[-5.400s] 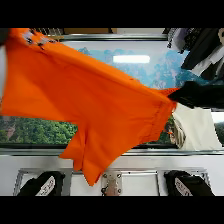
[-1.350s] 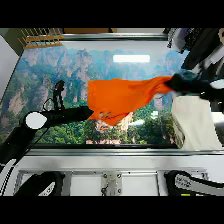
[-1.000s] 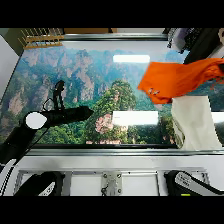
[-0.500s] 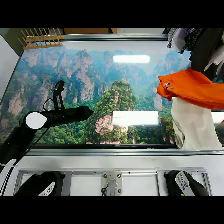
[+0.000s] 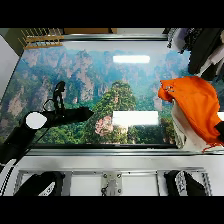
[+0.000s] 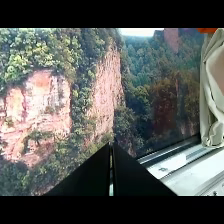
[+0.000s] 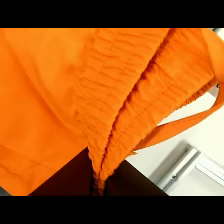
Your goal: Fold the clothes and pants, and hang the long-sleeved shirts on hangers.
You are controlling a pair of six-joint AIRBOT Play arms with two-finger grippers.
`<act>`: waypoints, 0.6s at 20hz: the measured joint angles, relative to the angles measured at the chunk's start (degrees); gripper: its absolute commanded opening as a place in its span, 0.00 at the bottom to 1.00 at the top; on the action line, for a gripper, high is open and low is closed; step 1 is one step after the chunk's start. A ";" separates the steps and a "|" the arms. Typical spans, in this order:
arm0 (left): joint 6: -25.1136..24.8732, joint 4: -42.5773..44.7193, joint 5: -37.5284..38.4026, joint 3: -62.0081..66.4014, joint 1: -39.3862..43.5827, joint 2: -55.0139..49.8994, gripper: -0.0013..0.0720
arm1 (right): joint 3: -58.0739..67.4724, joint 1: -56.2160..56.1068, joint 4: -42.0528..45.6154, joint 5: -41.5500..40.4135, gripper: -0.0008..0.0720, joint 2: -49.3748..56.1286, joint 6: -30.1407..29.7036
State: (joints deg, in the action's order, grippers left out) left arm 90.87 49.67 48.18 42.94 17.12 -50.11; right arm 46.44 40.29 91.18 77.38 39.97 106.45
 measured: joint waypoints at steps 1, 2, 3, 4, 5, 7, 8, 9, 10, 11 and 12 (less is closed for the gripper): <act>0.00 0.02 0.11 0.00 0.00 0.00 0.03 | -1.60 0.00 0.48 0.07 0.03 -0.24 0.11; 0.00 0.15 0.31 0.00 0.00 0.00 0.03 | -2.82 0.00 0.83 0.09 0.03 -0.42 0.11; 0.00 0.17 0.44 0.00 0.00 0.00 0.03 | -4.00 0.00 1.27 0.11 0.03 -0.57 0.13; 0.00 0.17 0.46 0.00 0.00 0.00 0.03 | -4.76 0.00 1.73 0.13 0.05 -0.63 0.13; 0.00 0.17 0.55 0.00 0.00 0.00 0.03 | -5.44 0.00 2.19 0.24 0.23 -0.70 0.15; 0.00 0.17 0.66 0.00 0.00 0.00 0.03 | -6.21 0.00 2.93 -0.09 0.93 -0.79 0.13; 0.00 0.17 0.68 0.00 0.00 0.00 0.03 | -6.34 0.00 3.17 -0.90 0.94 -0.79 -0.50; 0.00 0.17 0.68 0.00 0.00 0.00 0.03 | -6.16 0.00 3.17 -1.70 0.94 -0.79 -1.79; 0.00 0.17 0.68 0.00 0.00 0.00 0.03 | -5.55 -0.02 3.13 -2.54 0.94 -0.81 -3.52; 0.00 0.20 0.70 0.00 0.00 0.00 0.03 | -4.42 -0.17 2.93 -3.67 0.94 -0.83 -5.44; 0.00 0.20 0.68 0.00 0.00 0.00 0.03 | -2.84 -0.63 1.95 -4.98 0.94 -0.83 -7.19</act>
State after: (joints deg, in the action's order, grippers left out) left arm 90.87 49.87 48.86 42.94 17.12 -50.11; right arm 43.59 39.66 93.12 72.40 39.13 99.26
